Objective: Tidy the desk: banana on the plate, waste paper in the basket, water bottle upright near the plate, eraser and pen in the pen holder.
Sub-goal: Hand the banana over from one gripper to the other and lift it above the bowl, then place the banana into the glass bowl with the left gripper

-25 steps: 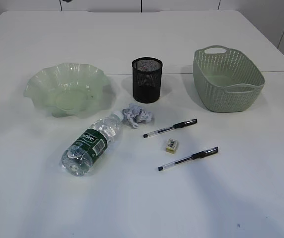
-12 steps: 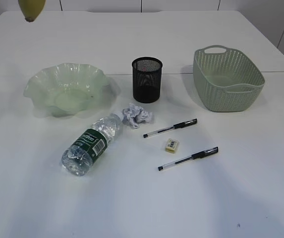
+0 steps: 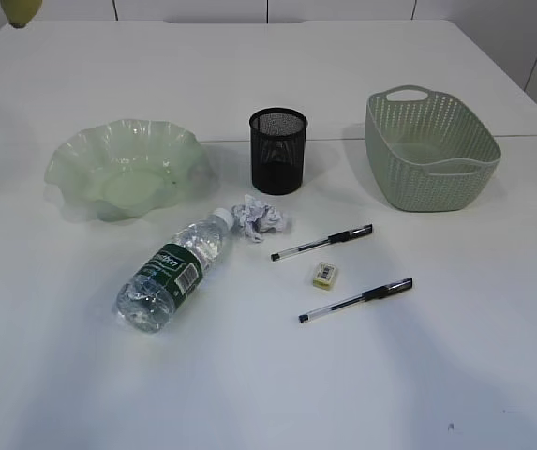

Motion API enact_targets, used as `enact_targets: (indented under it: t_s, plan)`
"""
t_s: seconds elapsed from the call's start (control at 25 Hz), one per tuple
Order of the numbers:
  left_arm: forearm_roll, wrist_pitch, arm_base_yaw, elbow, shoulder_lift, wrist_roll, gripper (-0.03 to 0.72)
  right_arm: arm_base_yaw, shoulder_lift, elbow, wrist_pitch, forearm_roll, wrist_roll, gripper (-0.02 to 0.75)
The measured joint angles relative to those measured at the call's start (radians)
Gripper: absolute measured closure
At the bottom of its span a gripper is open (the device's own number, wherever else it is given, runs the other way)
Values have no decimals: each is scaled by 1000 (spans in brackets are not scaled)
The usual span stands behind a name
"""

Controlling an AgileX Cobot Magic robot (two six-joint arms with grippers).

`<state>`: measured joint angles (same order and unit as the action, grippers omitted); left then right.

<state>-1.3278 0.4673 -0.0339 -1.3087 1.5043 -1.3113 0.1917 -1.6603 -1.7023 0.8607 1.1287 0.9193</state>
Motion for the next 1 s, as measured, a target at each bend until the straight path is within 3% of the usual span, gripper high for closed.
enact_targets:
  t_s: [0.28,1.0]
  plan:
    - [-25,-180,1,0,130,-19,409,0,0,0,-34,-57,2,166]
    - [-54,-58,1,-76,499,-21,409,0,0,0,-104,-124,2,166]
